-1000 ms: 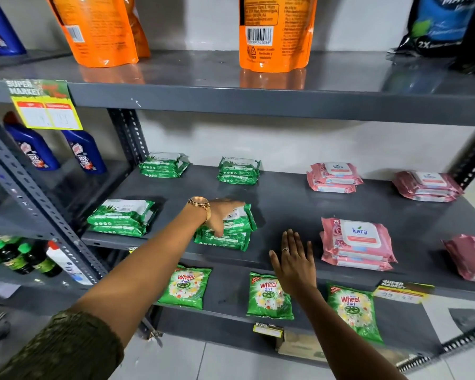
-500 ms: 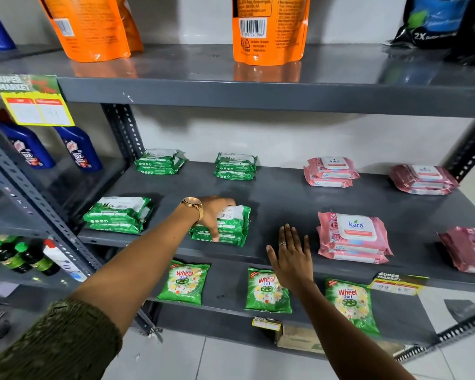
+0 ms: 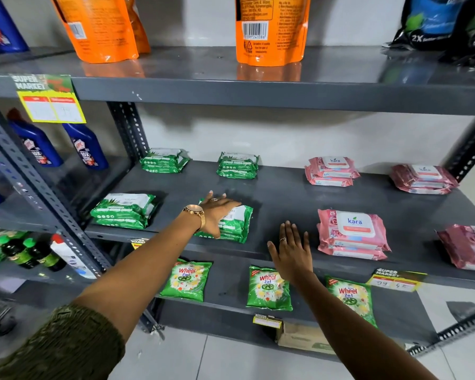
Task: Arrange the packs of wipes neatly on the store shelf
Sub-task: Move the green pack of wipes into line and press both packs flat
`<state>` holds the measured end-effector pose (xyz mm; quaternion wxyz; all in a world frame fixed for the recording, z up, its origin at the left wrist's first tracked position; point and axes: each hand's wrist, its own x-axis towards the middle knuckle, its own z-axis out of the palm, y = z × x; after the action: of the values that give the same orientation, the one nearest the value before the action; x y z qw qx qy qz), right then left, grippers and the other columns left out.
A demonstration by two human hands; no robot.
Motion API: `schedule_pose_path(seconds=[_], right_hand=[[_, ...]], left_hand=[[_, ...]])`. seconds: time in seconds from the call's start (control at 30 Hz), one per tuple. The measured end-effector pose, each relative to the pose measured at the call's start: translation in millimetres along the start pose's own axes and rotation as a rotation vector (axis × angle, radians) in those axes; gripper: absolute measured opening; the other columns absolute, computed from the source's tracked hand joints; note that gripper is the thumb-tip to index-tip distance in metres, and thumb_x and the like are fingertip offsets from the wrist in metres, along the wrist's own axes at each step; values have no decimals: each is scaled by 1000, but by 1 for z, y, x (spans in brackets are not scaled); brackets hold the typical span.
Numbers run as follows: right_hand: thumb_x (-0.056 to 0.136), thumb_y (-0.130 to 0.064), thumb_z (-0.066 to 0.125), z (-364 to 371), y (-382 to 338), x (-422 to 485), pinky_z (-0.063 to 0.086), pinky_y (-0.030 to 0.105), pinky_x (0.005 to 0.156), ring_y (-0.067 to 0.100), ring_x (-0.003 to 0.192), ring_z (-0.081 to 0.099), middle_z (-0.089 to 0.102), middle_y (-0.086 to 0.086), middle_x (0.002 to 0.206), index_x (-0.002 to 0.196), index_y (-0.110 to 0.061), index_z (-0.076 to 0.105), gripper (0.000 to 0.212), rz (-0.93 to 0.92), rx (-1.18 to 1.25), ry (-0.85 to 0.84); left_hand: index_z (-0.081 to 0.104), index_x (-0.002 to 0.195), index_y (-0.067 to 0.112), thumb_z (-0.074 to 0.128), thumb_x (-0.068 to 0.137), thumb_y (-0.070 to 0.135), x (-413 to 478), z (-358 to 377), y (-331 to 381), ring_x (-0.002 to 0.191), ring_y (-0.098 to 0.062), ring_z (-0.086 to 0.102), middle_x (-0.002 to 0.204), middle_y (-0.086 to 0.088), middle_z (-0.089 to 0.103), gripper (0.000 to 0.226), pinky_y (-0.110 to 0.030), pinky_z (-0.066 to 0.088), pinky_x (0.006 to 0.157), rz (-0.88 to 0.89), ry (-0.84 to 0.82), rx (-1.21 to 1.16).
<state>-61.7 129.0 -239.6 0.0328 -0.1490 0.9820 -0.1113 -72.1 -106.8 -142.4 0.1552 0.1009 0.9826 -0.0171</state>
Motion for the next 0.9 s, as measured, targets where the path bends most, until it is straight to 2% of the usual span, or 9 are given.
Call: schedule_pose_path(seconds=[0.1,0.17,0.2,0.3,0.37,0.5,0.63,0.77,0.9], right_hand=[[97,-46,23,-17,-5,-4,-4,45,120,24,147,-8,0,12,160,147,-6,2,68,-31,182,-27],[97,-42,30,-39,-9,-14,3,40,120,22,147,-2,12,11,159,146,-6,14,63,-120,357,36],[97,-41,32,-50,-10,-21,6,36,120,20,147,1,18,9,158,145,-7,20,60,-171,402,96],[98,-38,32,-78,-1,-29,5,34,120,19,147,5,30,7,154,142,-9,32,53,-171,390,339],[96,-39,29,-89,17,-24,4,42,121,27,147,5,32,12,153,140,-5,34,56,-59,266,453],[96,-37,29,-101,57,-7,-3,50,119,34,146,-3,20,15,157,144,-4,22,59,177,63,345],[97,-35,25,-94,81,-2,-6,52,117,31,147,-7,9,9,160,147,-10,11,58,270,-41,231],[97,-36,27,-81,85,-7,-3,49,118,29,147,0,15,8,159,147,-13,15,57,263,-21,312],[97,-37,28,-74,87,-3,2,50,119,30,147,5,21,8,158,146,-14,19,55,255,-26,353]], left_hand=[[-11,150,16,76,65,57,-5,4,6,147,-23,-14,161,-6,-9,128,-47,-18,116,-18,32,15],[-11,149,11,56,69,75,-10,6,16,147,-23,-15,161,-8,-12,122,-46,-17,117,-49,117,-62],[-8,150,9,45,75,75,-12,8,21,148,-22,-12,161,-10,-10,113,-45,-14,119,-70,188,-105],[8,150,6,27,98,49,-17,21,34,149,-23,0,161,-11,6,70,-40,-4,121,-115,399,-107],[16,149,6,17,99,40,-18,30,36,149,-24,7,160,-11,14,61,-39,1,121,-141,465,-101],[17,149,6,22,103,33,-11,32,24,149,-24,4,160,-10,14,54,-39,1,121,-212,419,-158],[8,151,8,18,103,36,-4,33,24,149,-22,-3,161,-8,6,56,-40,-3,122,-248,351,-173],[2,151,10,17,103,35,-2,41,26,148,-21,-9,162,-6,-1,56,-39,-8,120,-280,363,-191],[3,151,10,19,103,34,0,49,28,149,-21,-7,162,-6,2,56,-40,-7,120,-301,424,-180]])
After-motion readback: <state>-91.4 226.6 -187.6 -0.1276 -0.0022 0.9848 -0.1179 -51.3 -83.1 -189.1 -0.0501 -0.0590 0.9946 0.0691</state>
